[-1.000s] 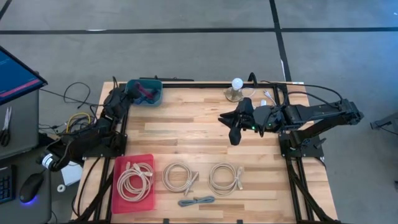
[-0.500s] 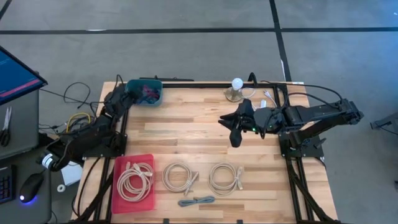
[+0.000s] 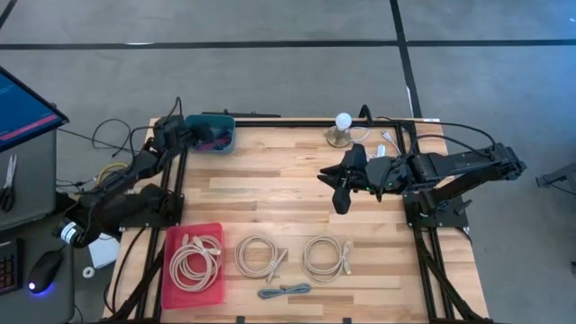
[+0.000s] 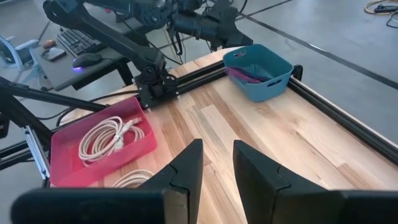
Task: Pick & Place USB Port
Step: Put the brown HDMI cable into the red bin
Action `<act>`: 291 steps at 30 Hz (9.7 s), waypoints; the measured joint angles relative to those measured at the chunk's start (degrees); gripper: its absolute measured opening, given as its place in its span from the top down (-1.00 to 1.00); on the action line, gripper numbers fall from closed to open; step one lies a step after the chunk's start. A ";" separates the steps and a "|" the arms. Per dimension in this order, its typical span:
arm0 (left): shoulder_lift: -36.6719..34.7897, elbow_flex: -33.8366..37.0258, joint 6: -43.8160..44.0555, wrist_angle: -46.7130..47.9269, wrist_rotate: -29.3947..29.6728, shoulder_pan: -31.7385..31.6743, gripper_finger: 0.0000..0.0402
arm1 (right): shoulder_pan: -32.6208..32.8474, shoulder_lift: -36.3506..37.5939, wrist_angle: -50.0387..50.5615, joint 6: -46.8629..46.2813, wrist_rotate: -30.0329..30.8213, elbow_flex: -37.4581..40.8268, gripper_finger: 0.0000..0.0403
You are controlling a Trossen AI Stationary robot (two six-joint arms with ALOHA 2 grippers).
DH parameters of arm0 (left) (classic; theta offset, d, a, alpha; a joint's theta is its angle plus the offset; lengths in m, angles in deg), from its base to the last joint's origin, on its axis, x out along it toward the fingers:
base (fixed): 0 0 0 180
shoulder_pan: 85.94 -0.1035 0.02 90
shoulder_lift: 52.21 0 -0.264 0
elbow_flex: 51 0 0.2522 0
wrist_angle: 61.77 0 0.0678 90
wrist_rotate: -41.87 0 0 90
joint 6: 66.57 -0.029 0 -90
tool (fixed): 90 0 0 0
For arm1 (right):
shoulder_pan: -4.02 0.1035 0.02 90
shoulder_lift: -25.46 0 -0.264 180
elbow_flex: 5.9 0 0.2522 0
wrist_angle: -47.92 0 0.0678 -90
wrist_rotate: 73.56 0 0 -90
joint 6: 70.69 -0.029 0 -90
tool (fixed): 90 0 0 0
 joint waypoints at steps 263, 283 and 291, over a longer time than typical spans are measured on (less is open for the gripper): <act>7.23 -21.59 11.66 -18.41 8.29 70.33 0.13 | -11.27 -18.10 -25.58 -4.55 -16.39 -0.01 0.98; 7.19 -21.59 10.12 -18.52 7.59 70.35 0.75 | -11.47 -19.89 -25.78 -2.88 -16.43 -3.50 0.98; 7.19 -21.59 8.64 -18.33 6.48 70.38 0.92 | -11.47 -19.89 -26.05 -2.88 -16.44 -3.50 0.93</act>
